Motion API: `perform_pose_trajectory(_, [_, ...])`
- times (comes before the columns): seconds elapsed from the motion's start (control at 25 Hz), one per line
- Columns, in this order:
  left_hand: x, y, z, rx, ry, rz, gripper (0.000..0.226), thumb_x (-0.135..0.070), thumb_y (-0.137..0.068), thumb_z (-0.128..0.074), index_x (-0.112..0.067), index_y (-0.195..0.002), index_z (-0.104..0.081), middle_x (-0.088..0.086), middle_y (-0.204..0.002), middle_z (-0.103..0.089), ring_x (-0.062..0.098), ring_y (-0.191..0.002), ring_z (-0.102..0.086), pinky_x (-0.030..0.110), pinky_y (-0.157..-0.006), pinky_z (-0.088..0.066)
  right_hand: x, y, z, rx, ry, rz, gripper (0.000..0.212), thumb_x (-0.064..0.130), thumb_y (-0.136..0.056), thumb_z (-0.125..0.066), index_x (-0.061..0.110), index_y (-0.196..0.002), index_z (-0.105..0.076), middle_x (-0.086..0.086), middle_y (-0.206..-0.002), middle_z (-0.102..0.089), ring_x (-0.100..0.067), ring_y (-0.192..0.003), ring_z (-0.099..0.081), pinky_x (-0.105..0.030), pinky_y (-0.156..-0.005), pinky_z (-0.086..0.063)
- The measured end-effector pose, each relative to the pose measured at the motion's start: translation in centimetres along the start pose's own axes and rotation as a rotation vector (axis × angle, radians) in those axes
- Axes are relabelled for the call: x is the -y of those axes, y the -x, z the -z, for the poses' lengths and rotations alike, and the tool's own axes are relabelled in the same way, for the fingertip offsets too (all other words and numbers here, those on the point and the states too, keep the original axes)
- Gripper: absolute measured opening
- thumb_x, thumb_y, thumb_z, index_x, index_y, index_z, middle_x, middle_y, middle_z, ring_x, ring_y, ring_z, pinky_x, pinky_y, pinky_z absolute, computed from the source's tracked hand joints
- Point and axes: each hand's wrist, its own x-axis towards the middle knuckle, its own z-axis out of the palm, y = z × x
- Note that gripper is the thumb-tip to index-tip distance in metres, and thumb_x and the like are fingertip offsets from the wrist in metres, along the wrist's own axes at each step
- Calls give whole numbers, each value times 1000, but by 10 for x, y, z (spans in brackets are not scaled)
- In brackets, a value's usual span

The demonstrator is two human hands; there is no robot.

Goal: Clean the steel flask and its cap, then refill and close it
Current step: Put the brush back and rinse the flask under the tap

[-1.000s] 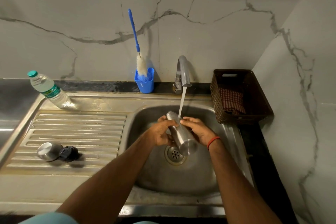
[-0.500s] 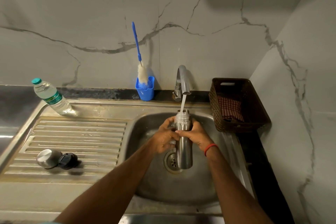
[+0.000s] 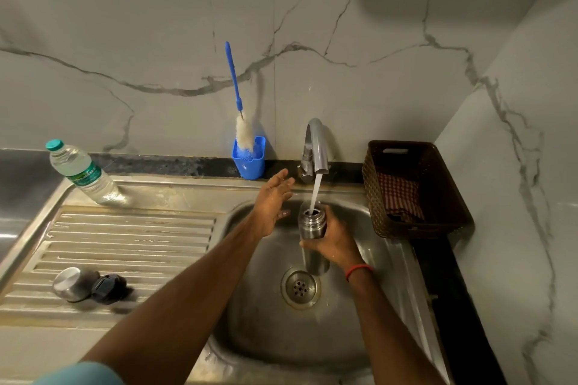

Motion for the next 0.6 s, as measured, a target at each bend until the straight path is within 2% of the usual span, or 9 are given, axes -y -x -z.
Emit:
perform_pose_trajectory(0.08, [-5, -4, -4, 9, 24, 4, 59, -30, -97, -65, -37, -151, -41, -1, -151, -49, 26, -138, -47, 58, -110, -40, 2, -1, 1, -86, 13, -3, 85, 24, -67, -90, 31, -138, -44, 6, -130, -62, -15, -119, -58, -40, -101, -49])
perform_pose_trajectory(0.16, [-8, -8, -7, 25, 34, 1, 59, -33, -98, -65, -36, -152, -41, 0, -151, -49, 25, -137, -47, 55, -108, -42, 4, -3, 3, -46, 53, 63, 86, 23, -67, -91, 30, -139, -44, 7, -130, -62, -9, -116, -56, -33, -99, -48])
perform_pose_trajectory(0.28, [-11, -11, -10, 40, -2, -27, 50, -36, -100, -60, -33, -148, -48, -2, -151, -50, 23, -140, -44, 57, -112, -38, 4, -5, 8, -47, 20, 67, 82, 19, -66, -91, 29, -135, -47, 13, -119, -62, -4, -108, -55, -21, -90, -48])
perform_pose_trajectory(0.36, [-10, -15, -11, 45, -30, -50, 39, -34, -103, -54, -34, -141, -56, -4, -149, -52, 22, -141, -43, 60, -115, -34, 5, -6, 10, -68, 27, 66, 84, 20, -67, -91, 27, -137, -45, 14, -120, -60, -4, -109, -55, -14, -83, -44])
perform_pose_trajectory(0.48, [-5, -20, -12, 35, -52, -71, 30, -36, -105, -50, -38, -131, -64, -9, -146, -55, 22, -140, -43, 61, -117, -28, 3, -9, 12, 3, 110, 121, 90, 26, -67, -91, 27, -142, -42, 5, -133, -61, -11, -119, -56, -23, -93, -44])
perform_pose_trajectory(0.6, [-3, -21, -12, 42, -44, -90, 33, -42, -104, -48, -38, -135, -60, -9, -148, -54, 21, -141, -42, 62, -118, -26, 3, -11, 18, -60, 69, 131, 86, 24, -67, -91, 27, -139, -44, 5, -129, -62, -7, -114, -57, -20, -90, -45])
